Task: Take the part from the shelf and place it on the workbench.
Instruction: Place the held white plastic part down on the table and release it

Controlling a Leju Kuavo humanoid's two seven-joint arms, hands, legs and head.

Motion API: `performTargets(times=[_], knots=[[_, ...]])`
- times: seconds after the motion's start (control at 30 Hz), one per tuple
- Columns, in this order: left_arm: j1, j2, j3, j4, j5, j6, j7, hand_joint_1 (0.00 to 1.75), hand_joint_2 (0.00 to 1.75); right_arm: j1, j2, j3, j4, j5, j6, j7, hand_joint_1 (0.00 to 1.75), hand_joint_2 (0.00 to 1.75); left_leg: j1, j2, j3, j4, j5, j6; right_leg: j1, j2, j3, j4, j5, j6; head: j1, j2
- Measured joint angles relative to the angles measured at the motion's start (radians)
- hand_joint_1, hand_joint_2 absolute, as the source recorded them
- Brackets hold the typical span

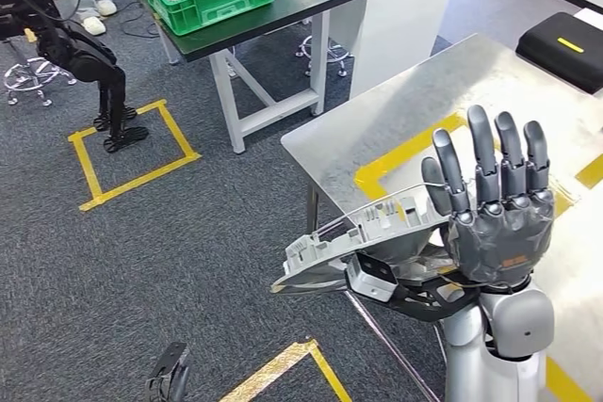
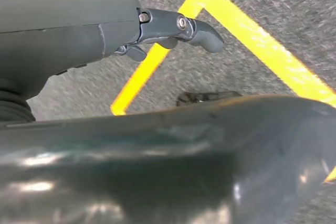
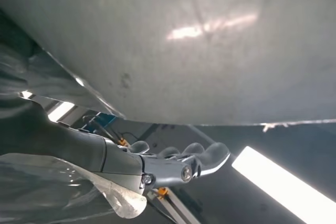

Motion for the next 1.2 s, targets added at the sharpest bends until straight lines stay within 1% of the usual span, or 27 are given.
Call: performTargets(times=[0.07, 0.1, 0.13, 0.2, 0.23, 0.27, 0.3, 0.33, 0.37, 0.43, 0.47, 0.5, 0.57, 0.6, 0.63, 0.7, 0.77, 0.8, 0.83, 0.87, 0.93, 1.0, 1.03, 1.07, 1.1, 1.13, 1.2], knots=[[-0.002, -0.001, 0.0, 0.0, 0.0, -0.001, 0.0, 0.0, 0.0, 0.001, 0.0, 0.0, 0.0, 0.0, 0.0, 0.0, 0.0, 1.75, -0.001, 0.018, 0.001, -0.008, 0.003, 0.009, -0.004, 0.011, -0.012, 0.0, 0.004, 0.012, 0.0, 0.0], [-0.003, -0.002, 0.0, 0.0, 0.0, -0.001, 0.0, 0.0, 0.0, 0.001, 0.0, 0.0, 0.0, 0.0, 0.0, 0.0, 0.0, 1.75, -0.001, 0.029, 0.001, -0.012, 0.006, 0.015, -0.004, -0.003, -0.02, 0.007, -0.002, 0.016, 0.002, 0.0], [-0.005, -0.002, 0.0, 0.0, 0.0, -0.002, 0.0, 0.0, 0.0, 0.001, 0.0, -0.001, 0.0, 0.0, 0.0, 0.0, 0.0, 1.75, -0.001, 0.041, 0.002, -0.016, 0.01, 0.022, -0.003, -0.027, -0.034, 0.031, -0.019, 0.02, 0.005, 0.0], [-0.004, -0.001, 0.001, 0.0, 0.0, -0.003, 0.0, 0.0, 0.0, 0.0, 0.0, -0.001, 0.0, 0.0, 0.0, 0.0, 0.0, 1.75, -0.003, 0.065, 0.001, -0.019, 0.012, 0.03, -0.002, -0.083, -0.084, 0.136, -0.077, 0.025, 0.009, 0.0], [-0.003, -0.001, 0.001, 0.0, 0.0, -0.004, 0.0, 0.0, 0.0, 0.001, 0.0, -0.001, 0.0, 0.0, 0.0, 0.0, 0.0, 1.75, -0.004, 0.078, 0.0, -0.019, 0.012, 0.032, -0.003, -0.095, -0.114, 0.203, -0.106, 0.027, 0.009, 0.0], [-0.001, -0.001, 0.001, 0.0, 0.0, -0.005, 0.0, 0.0, 0.0, 0.001, -0.001, -0.001, 0.001, 0.0, 0.0, 0.0, 0.0, 1.75, -0.006, 0.092, -0.001, -0.018, 0.012, 0.032, -0.004, -0.099, -0.137, 0.254, -0.122, 0.029, 0.009, 0.0], [0.0, -0.001, 0.002, 0.0, 0.0, -0.005, 0.0, 0.0, 0.0, 0.001, -0.001, -0.002, 0.001, 0.0, 0.0, -0.001, 0.0, 1.75, -0.006, 0.106, -0.001, -0.018, 0.012, 0.032, -0.005, -0.102, -0.144, 0.273, -0.121, 0.03, 0.01, 0.0], [0.0, -0.002, 0.002, 0.0, 0.0, -0.006, 0.0, 0.0, 0.0, 0.001, -0.001, -0.002, 0.001, 0.0, 0.0, -0.001, 0.0, 1.75, -0.006, 0.119, -0.001, -0.018, 0.011, 0.032, -0.005, -0.106, -0.131, 0.253, -0.102, 0.03, 0.01, 0.0], [-0.001, -0.003, 0.002, 0.0, 0.0, -0.006, 0.0, 0.0, 0.0, 0.001, -0.001, -0.002, 0.001, 0.0, 0.0, -0.001, 0.0, 1.75, -0.006, 0.13, -0.001, -0.018, 0.01, 0.03, -0.004, -0.116, -0.099, 0.197, -0.072, 0.029, 0.01, 0.0], [-0.002, -0.004, 0.002, 0.0, 0.0, -0.007, 0.0, 0.0, 0.0, 0.0, 0.0, -0.001, 0.001, 0.0, 0.0, -0.001, 0.0, 1.75, -0.01, 0.149, 0.001, -0.016, 0.007, 0.024, 0.001, -0.16, -0.023, 0.062, -0.028, 0.025, 0.01, 0.0], [-0.002, -0.005, 0.002, 0.0, 0.0, -0.007, 0.0, 0.0, 0.0, -0.001, 0.0, 0.0, 0.001, 0.0, 0.0, 0.0, 0.0, 1.75, -0.013, 0.158, 0.002, -0.015, 0.005, 0.02, 0.005, -0.177, 0.001, 0.019, -0.02, 0.02, 0.009, 0.0], [-0.002, -0.005, 0.002, 0.0, 0.0, -0.007, 0.0, 0.0, 0.0, -0.003, 0.0, 0.0, 0.001, 0.0, 0.0, 0.0, 0.0, 1.75, -0.016, 0.168, 0.003, -0.014, 0.004, 0.016, 0.01, -0.185, 0.011, -0.001, -0.021, 0.015, 0.008, 0.0], [-0.003, -0.006, 0.002, 0.0, 0.0, -0.007, 0.0, 0.0, 0.0, -0.004, 0.0, 0.001, 0.0, 0.0, -0.001, 0.0, 0.0, 1.75, -0.016, 0.186, 0.007, -0.014, 0.002, 0.007, 0.011, -0.165, 0.013, -0.005, -0.019, 0.003, 0.006, 0.0], [-0.005, -0.006, 0.002, 0.0, 0.0, -0.007, 0.0, 0.0, 0.0, -0.004, 0.0, 0.001, 0.0, 0.0, -0.001, 0.0, 0.0, 1.75, -0.014, 0.176, 0.008, -0.009, -0.005, 0.001, 0.01, -0.153, 0.014, -0.007, -0.016, -0.003, 0.006, 0.0], [-0.006, -0.006, 0.002, 0.0, 0.0, -0.007, 0.0, 0.0, 0.0, -0.005, 0.0, 0.001, 0.0, 0.0, -0.001, 0.0, 0.0, 1.75, -0.011, 0.154, 0.002, 0.011, -0.022, -0.005, 0.007, -0.142, 0.014, -0.009, -0.013, -0.009, 0.005, 0.0], [-0.005, -0.006, 0.002, 0.0, 0.0, -0.007, 0.0, 0.0, 0.0, -0.005, 0.0, 0.001, 0.001, 0.0, -0.001, -0.001, 0.0, 1.75, -0.007, 0.099, -0.039, 0.112, -0.082, -0.011, 0.004, -0.12, 0.015, -0.01, -0.01, -0.019, 0.002, 0.0], [0.0, -0.006, 0.002, 0.0, 0.0, -0.007, 0.0, 0.0, 0.0, -0.005, 0.0, 0.002, 0.001, 0.0, -0.001, -0.002, 0.0, 1.75, -0.007, 0.081, -0.096, 0.238, -0.134, -0.012, 0.006, -0.093, 0.013, -0.01, -0.008, -0.024, 0.001, 0.0], [0.003, -0.006, 0.002, 0.0, 0.0, -0.007, 0.0, 0.0, 0.0, -0.005, 0.0, 0.002, 0.001, 0.0, -0.001, -0.002, 0.0, 1.75, -0.007, 0.079, -0.11, 0.267, -0.136, -0.011, 0.006, -0.078, 0.012, -0.009, -0.007, -0.024, 0.001, 0.0], [0.004, -0.006, 0.002, 0.0, 0.0, -0.007, 0.0, 0.0, 0.0, -0.005, 0.0, 0.002, 0.001, 0.0, -0.001, -0.002, 0.0, 1.75, -0.007, 0.076, -0.105, 0.256, -0.117, -0.008, 0.007, -0.064, 0.012, -0.009, -0.006, -0.024, 0.001, 0.0], [0.003, -0.006, 0.002, 0.0, 0.0, -0.007, 0.0, 0.0, 0.0, -0.005, 0.0, 0.002, 0.001, 0.0, -0.001, -0.002, 0.0, 1.75, -0.007, 0.069, -0.084, 0.208, -0.082, -0.004, 0.007, -0.049, 0.012, -0.007, -0.005, -0.023, 0.001, 0.0], [0.003, -0.003, 0.002, 0.0, -0.004, -0.007, -0.001, 0.0, 0.0, -0.005, 0.0, 0.002, 0.002, 0.0, -0.001, 0.0, 0.0, 1.75, -0.005, 0.023, -0.026, 0.075, -0.016, 0.005, 0.007, -0.025, 0.01, -0.004, -0.004, -0.02, 0.001, 0.0], [0.002, 0.0, 0.002, 0.0, -0.009, -0.007, -0.002, 0.0, 0.0, -0.006, 0.0, 0.004, 0.003, 0.0, -0.001, 0.001, 0.0, 1.75, -0.004, -0.016, 0.005, 0.001, 0.001, 0.011, 0.003, -0.004, 0.001, 0.0, 0.0, -0.01, 0.001, 0.0], [0.001, 0.0, 0.002, 0.0, -0.012, -0.007, -0.004, 0.0, 0.0, -0.007, 0.0, 0.006, 0.003, 0.0, -0.001, 0.0, 0.0, 1.75, -0.005, -0.017, 0.008, -0.007, -0.002, 0.012, 0.001, 0.007, -0.005, -0.001, 0.003, -0.003, 0.001, 0.0], [0.0, 0.0, 0.002, 0.0, -0.013, -0.007, -0.005, 0.0, 0.0, -0.007, 0.0, 0.006, 0.003, 0.0, -0.001, -0.001, 0.0, 1.75, -0.005, -0.008, 0.01, -0.013, -0.001, 0.015, -0.002, 0.017, -0.009, -0.003, 0.007, 0.004, 0.001, 0.0], [-0.002, 0.0, 0.002, 0.0, -0.015, -0.007, -0.006, 0.0, 0.0, -0.007, 0.0, 0.007, 0.004, 0.0, -0.001, -0.002, 0.0, 1.75, -0.004, 0.004, 0.011, -0.018, 0.002, 0.019, -0.002, 0.013, -0.015, -0.003, 0.006, 0.009, 0.002, 0.0], [-0.003, 0.0, 0.002, 0.0, -0.016, -0.007, -0.007, 0.0, 0.0, -0.008, 0.0, 0.007, 0.005, 0.0, -0.001, -0.004, 0.0, 1.75, -0.002, 0.017, 0.012, -0.024, 0.006, 0.025, -0.001, -0.007, -0.024, 0.007, -0.002, 0.014, 0.005, 0.0], [-0.004, 0.003, 0.002, 0.0, -0.02, -0.006, -0.009, 0.0, 0.0, -0.009, 0.0, 0.008, 0.008, 0.0, -0.001, -0.007, 0.0, 1.75, -0.001, 0.044, 0.014, -0.032, 0.012, 0.032, 0.0, -0.067, -0.066, 0.087, -0.05, 0.021, 0.011, 0.0]])
